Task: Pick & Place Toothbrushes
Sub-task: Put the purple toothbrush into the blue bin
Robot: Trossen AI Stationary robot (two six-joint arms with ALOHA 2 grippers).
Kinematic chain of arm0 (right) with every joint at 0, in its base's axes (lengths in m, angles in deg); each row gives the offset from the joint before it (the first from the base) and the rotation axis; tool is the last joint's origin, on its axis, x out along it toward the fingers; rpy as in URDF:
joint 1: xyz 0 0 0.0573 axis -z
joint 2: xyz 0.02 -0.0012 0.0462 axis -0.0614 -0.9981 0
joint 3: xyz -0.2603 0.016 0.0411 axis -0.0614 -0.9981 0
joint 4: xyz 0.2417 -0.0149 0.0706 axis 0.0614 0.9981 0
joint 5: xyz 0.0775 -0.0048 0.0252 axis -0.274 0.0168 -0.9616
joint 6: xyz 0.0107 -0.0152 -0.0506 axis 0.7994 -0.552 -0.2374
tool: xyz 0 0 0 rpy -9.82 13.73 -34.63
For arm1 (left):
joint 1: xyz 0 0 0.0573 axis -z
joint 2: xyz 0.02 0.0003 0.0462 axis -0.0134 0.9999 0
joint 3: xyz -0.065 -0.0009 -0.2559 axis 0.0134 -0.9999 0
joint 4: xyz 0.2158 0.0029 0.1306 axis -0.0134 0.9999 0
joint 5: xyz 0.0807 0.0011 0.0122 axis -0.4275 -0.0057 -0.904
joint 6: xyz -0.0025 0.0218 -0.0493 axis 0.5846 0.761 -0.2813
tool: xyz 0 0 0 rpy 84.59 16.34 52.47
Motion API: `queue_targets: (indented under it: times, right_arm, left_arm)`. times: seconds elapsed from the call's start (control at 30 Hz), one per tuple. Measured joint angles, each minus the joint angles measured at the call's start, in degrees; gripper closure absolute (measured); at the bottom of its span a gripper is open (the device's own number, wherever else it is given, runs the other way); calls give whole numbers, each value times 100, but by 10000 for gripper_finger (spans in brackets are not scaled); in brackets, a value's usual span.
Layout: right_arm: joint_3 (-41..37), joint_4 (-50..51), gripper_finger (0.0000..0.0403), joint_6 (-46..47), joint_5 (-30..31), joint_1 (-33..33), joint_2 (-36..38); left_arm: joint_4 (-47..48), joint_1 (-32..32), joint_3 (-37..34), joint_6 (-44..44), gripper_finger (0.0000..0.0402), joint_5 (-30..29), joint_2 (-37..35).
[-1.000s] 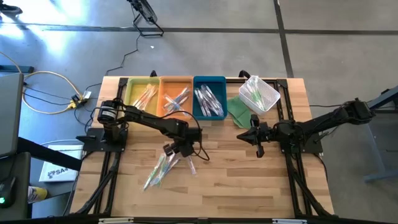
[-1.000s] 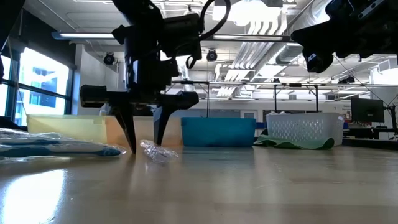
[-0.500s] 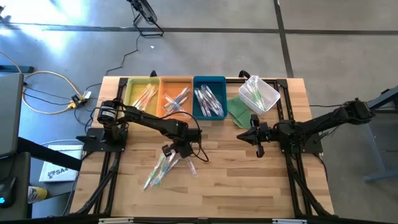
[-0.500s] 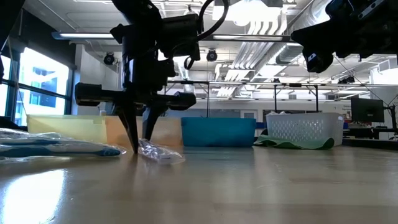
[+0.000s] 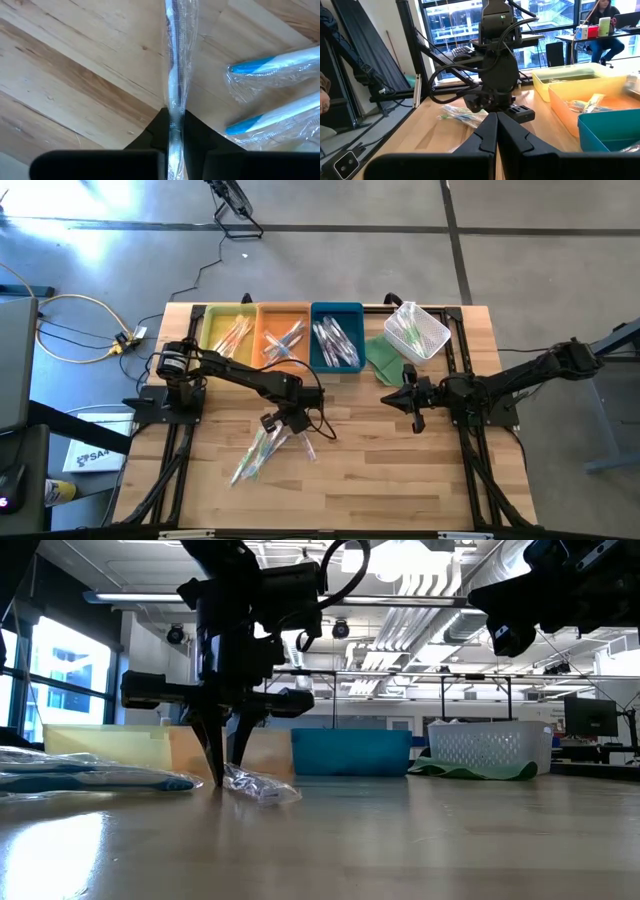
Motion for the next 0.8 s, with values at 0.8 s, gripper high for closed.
queue_targets:
  times: [0.8]
  right_arm:
    - [0,2,401,-2,-1,0,1]
  left_arm:
    - [54,-7,-24,-736,381,-212,-635]
